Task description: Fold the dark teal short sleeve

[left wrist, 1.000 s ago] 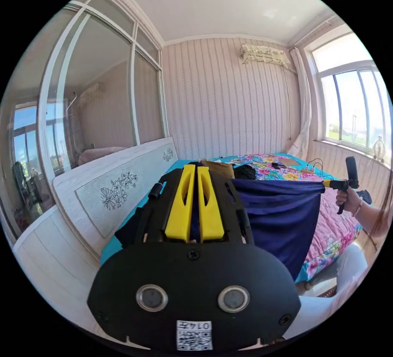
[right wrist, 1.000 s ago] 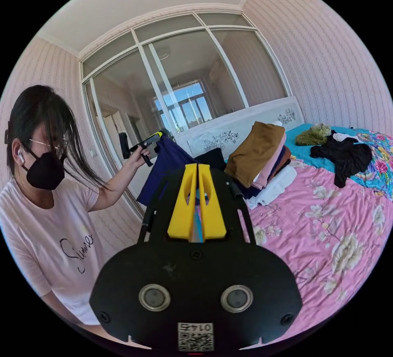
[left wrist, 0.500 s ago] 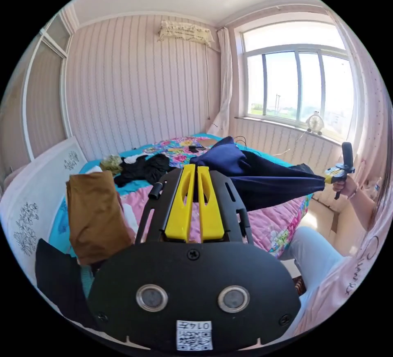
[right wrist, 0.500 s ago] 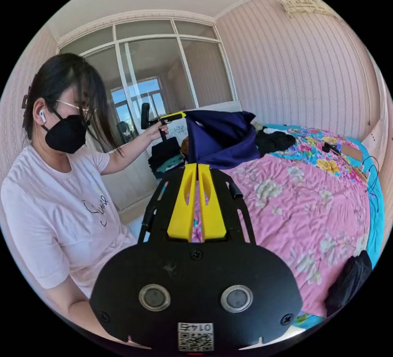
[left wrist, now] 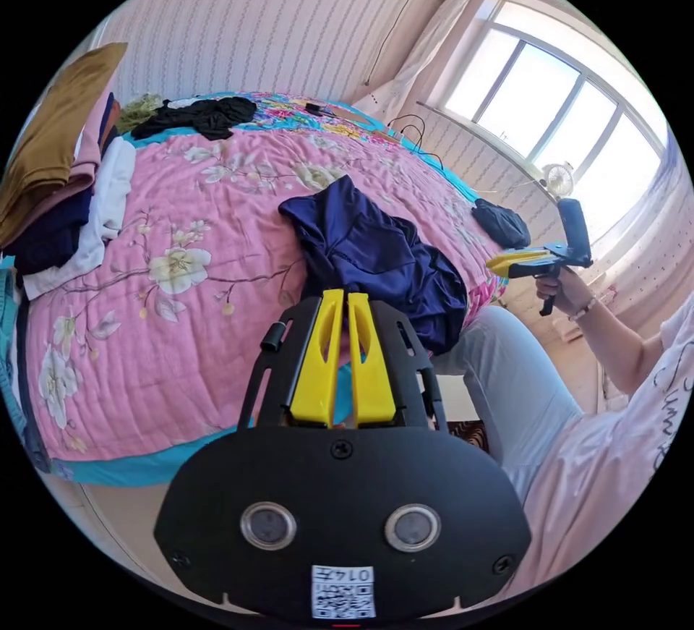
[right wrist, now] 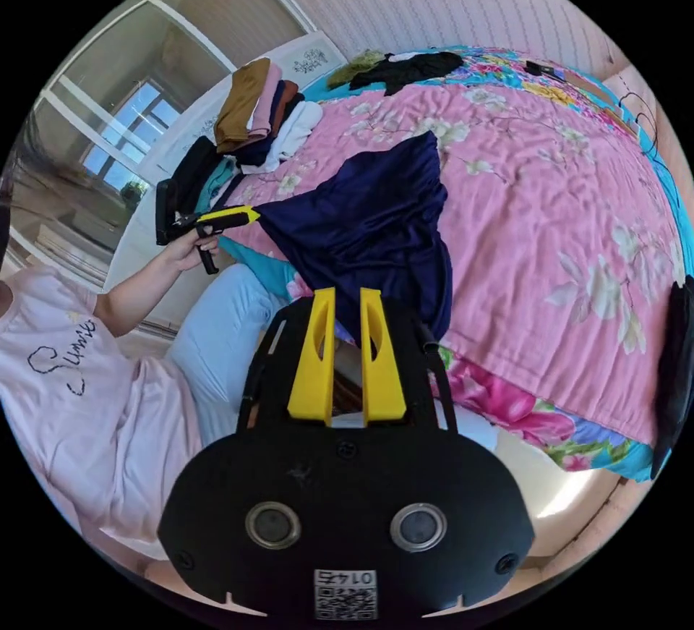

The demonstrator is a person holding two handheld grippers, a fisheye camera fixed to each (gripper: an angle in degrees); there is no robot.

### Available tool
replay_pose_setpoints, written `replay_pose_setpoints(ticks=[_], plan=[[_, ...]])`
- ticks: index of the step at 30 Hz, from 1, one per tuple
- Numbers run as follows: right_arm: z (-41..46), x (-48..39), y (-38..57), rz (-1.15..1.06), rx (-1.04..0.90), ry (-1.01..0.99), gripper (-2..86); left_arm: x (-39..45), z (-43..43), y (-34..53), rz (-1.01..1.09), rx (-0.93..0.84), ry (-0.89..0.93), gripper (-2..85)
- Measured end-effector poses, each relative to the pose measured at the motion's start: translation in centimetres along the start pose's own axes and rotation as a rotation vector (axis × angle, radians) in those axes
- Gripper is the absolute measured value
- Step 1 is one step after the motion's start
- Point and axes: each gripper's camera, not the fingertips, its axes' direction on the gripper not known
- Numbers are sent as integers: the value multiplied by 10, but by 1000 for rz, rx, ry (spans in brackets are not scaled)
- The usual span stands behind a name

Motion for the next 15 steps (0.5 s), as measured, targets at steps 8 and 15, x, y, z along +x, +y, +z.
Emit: replay_pose_setpoints(ticks=[8,15], plan=[[67,-22,-104,-84,-43,304,158,17,7,-38,84,-4,-45,-10],[63,31,-138,70,-101,272,69,31,20,-62,125,-14,-35,-10]])
